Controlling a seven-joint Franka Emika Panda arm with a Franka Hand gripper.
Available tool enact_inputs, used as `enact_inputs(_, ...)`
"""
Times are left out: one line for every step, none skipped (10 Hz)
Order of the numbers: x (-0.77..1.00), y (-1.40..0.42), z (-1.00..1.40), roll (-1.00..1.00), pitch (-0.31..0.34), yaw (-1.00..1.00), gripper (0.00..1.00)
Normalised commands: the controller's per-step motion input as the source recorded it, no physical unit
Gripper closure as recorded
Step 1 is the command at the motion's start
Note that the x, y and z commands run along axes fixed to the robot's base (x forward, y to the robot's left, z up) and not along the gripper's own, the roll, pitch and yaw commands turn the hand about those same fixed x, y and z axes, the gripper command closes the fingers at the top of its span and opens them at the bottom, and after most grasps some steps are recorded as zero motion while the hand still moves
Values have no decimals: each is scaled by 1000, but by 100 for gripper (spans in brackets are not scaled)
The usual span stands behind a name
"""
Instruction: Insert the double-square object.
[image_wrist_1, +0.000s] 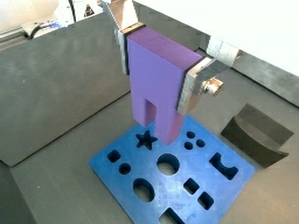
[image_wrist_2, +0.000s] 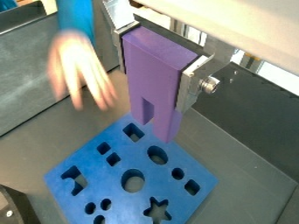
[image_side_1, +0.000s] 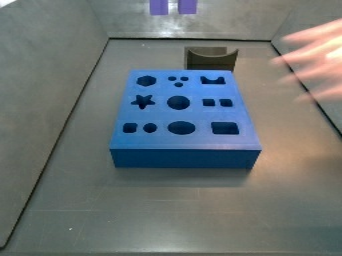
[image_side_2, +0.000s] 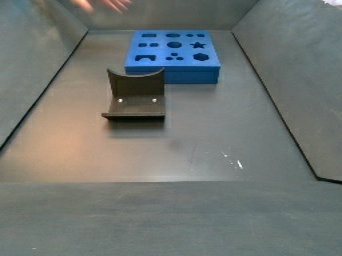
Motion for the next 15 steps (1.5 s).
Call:
enact_inputs(863, 0, -651, 16, 0, -334, 100)
enact_inputs(1000, 23, -926, 99, -47, -223, 100)
enact_inputs(1000, 131, -854, 9, -77, -137, 100)
enact_inputs(1000, 180, -817, 0, -71, -103, 100)
enact_inputs(1000, 186, -817, 0, -76, -97, 100)
enact_inputs(1000, 203, -849, 0, -74, -97, 100)
enact_inputs(1000, 214, -860, 0, -70, -97, 100)
enact_inputs(1000, 237, -851, 0, -70, -86, 100)
enact_inputs(1000, 291, -797, 30, -54, -69, 100)
enact_inputs(837, 214, -714, 254, 0, 0, 100)
enact_inputs(577, 20, -591, 313, 34, 23, 100)
enact_inputs(489, 0, -509, 280, 131, 63, 100)
enact_inputs(246, 0, -269, 59, 43, 0, 100)
enact_inputs(46, 0, -123, 146, 83, 0, 100)
enact_inputs(0, 6, -143, 146, 26, 0, 100)
